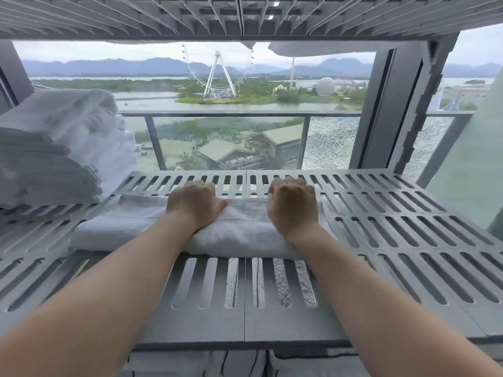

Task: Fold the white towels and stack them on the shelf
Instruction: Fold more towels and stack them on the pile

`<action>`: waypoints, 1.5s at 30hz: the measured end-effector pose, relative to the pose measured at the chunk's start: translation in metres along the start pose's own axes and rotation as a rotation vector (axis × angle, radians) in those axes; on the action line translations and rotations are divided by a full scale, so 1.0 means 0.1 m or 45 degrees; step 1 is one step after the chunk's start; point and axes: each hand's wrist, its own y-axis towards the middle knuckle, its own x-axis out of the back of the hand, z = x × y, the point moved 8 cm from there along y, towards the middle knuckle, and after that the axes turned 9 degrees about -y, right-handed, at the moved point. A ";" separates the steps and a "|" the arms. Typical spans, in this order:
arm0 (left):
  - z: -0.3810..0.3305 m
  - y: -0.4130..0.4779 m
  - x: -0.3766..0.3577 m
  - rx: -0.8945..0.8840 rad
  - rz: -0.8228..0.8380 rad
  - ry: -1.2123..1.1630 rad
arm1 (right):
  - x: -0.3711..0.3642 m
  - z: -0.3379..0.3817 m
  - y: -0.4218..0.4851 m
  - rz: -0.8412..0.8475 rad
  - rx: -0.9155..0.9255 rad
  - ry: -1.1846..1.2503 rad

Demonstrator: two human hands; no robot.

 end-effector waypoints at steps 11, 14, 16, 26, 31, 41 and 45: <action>0.51 -0.31 0.21 0.313 0.287 -0.042 | -0.15 0.83 -0.21 0.342 0.435 0.306; 0.70 -0.30 0.21 0.348 0.333 0.030 | -0.20 0.89 -0.13 0.435 0.372 0.194; 0.84 -0.27 0.20 0.346 0.340 0.050 | -0.18 1.02 -0.08 0.408 0.300 0.086; 1.26 -0.02 0.13 0.013 0.383 -0.061 | -0.24 1.93 0.10 0.171 0.307 0.144; 1.09 0.00 0.40 -0.409 -0.054 -0.094 | -0.46 1.92 0.12 0.243 0.183 0.084; 1.36 0.02 0.20 -0.399 0.249 0.183 | -0.34 1.90 0.08 0.184 0.083 0.119; 1.03 -0.04 0.45 -0.568 -0.024 0.025 | -0.02 1.88 0.03 -0.105 0.064 -0.028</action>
